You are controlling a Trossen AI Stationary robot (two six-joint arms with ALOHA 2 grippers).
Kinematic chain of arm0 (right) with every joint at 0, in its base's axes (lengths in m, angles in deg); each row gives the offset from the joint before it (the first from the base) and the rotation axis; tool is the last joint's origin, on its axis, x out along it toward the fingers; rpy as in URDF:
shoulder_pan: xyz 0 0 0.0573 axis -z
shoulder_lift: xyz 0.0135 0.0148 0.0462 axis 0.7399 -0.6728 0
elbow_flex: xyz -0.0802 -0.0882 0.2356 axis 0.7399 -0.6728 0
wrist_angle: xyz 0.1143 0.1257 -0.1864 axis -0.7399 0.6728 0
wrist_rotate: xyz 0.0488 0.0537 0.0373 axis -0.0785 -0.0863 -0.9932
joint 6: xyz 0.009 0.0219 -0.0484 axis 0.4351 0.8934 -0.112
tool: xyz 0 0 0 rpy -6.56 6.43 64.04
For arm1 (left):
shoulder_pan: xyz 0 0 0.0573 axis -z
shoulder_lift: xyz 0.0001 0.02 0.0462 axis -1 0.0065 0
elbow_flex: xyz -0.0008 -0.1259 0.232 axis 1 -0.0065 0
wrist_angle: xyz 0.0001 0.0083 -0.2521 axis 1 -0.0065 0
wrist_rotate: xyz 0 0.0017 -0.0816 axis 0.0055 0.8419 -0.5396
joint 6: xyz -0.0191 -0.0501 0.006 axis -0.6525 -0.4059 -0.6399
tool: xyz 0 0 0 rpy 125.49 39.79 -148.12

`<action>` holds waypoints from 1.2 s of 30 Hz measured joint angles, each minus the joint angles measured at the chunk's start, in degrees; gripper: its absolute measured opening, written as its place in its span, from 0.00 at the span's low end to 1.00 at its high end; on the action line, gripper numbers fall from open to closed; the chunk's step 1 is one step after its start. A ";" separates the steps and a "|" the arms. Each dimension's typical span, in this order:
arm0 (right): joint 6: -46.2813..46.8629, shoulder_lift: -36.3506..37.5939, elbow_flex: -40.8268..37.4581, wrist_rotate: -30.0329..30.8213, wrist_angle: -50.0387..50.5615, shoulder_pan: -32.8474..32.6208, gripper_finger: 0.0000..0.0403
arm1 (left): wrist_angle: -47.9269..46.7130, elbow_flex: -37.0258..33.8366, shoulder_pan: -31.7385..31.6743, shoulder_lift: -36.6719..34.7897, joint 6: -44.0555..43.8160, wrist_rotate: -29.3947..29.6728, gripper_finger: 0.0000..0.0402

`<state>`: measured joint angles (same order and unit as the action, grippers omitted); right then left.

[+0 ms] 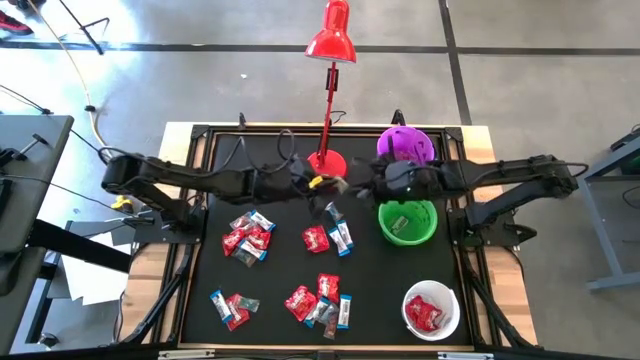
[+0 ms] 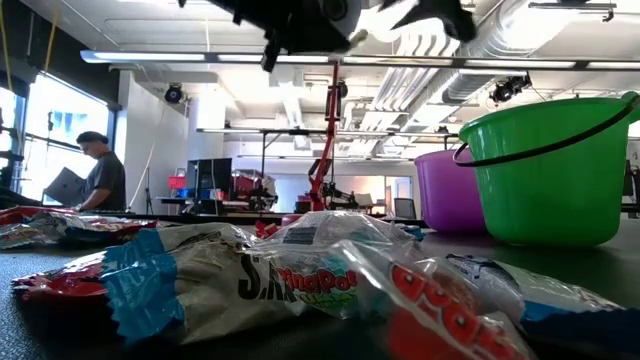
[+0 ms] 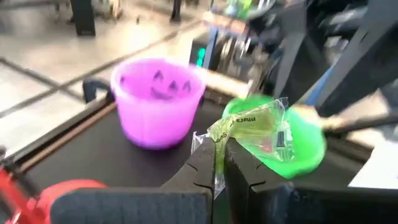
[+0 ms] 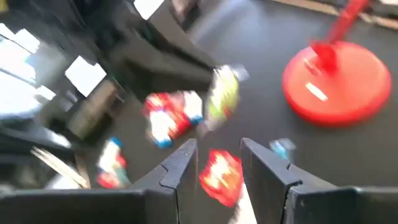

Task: Organize candy in baskets
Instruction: Put the green gummy into the violet bucket

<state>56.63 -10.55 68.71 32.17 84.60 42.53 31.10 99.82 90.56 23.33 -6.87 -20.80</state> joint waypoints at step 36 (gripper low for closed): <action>-4.75 -0.02 0.00 0.51 -7.95 2.60 0.22 | 8.08 -0.02 4.43 -0.59 3.14 6.16 0.00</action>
<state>51.88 -10.57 68.71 32.68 76.65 45.13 39.18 99.80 94.99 22.74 -3.73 -14.64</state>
